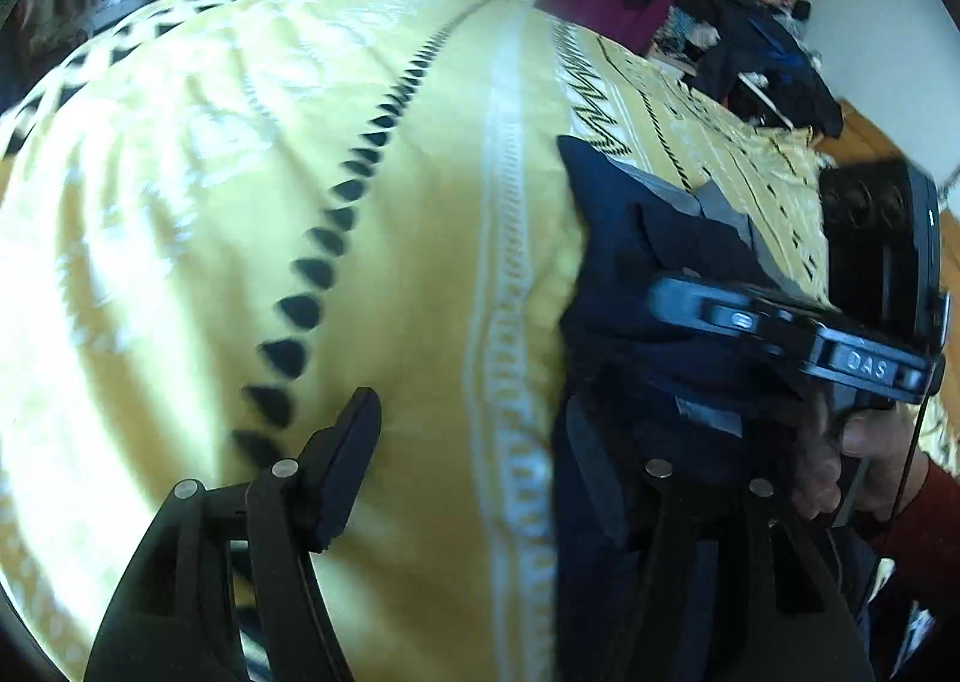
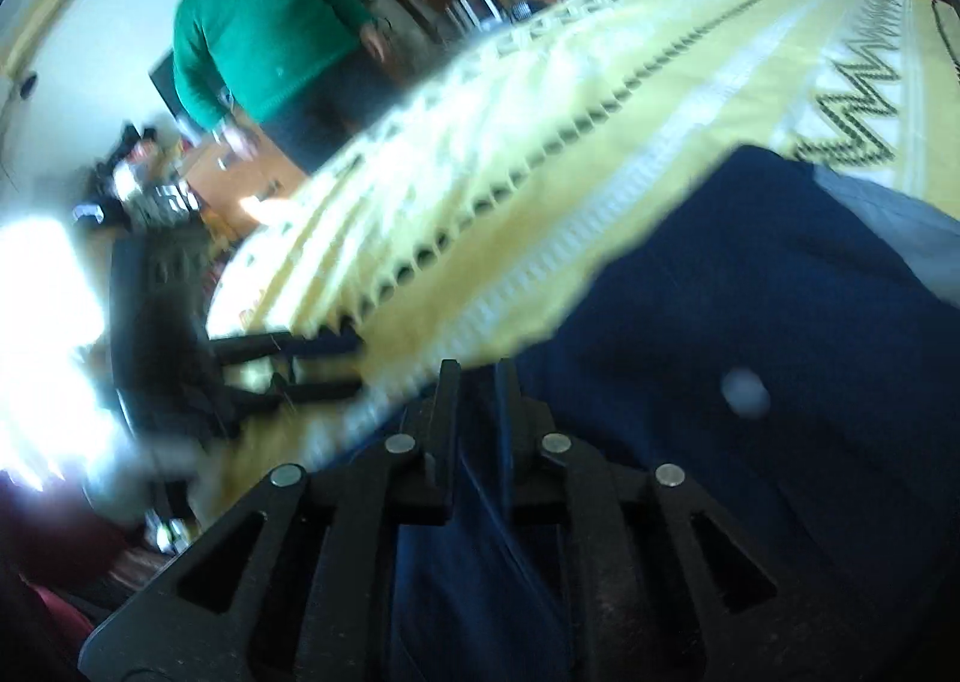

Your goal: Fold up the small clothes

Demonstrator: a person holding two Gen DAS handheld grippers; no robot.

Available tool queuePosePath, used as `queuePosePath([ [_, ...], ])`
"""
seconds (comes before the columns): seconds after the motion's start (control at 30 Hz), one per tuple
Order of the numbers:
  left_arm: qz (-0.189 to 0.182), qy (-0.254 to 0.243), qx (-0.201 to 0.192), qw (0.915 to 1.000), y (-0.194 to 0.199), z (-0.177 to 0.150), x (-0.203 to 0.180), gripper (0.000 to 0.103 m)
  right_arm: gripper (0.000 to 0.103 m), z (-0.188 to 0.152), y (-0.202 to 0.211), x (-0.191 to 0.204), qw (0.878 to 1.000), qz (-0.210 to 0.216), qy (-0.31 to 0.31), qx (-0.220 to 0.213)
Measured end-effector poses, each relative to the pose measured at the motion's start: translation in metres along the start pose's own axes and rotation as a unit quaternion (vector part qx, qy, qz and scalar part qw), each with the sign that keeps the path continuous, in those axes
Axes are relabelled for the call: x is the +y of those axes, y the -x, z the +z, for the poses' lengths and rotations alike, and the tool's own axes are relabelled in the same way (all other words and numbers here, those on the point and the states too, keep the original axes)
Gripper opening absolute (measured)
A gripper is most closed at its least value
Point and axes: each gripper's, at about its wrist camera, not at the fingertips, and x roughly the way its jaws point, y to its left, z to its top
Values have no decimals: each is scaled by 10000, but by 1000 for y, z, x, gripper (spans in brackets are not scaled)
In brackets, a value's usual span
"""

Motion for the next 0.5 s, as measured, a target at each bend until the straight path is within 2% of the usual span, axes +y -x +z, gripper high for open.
queuePosePath([
  [0.1, -66, 141, -62, 9999, 13, -4, 9, 66, 11, -12, -29, 4, 9983, 89, 234, 520],
  [0.17, -88, 163, -106, 9998, 20, -6, 10, 66, 12, -6, -48, 8, 9979, 140, 347, 522],
  [0.27, -128, 180, -131, 9997, 31, -11, 9, 67, 13, 9, -67, 2, 9987, 273, 198, 384],
  [0.33, -104, 185, -69, 9998, 36, -16, 9, 67, 13, 15, -78, 4, 9985, 209, 132, 498],
  [0.43, -109, 277, -43, 9995, 49, -25, 12, 67, 18, 19, -54, 22, 9989, -48, 146, 432],
  [0.5, -127, 328, -125, 9993, 65, -30, 13, 69, 19, 19, 6, 29, 9998, 62, -45, -181],
])
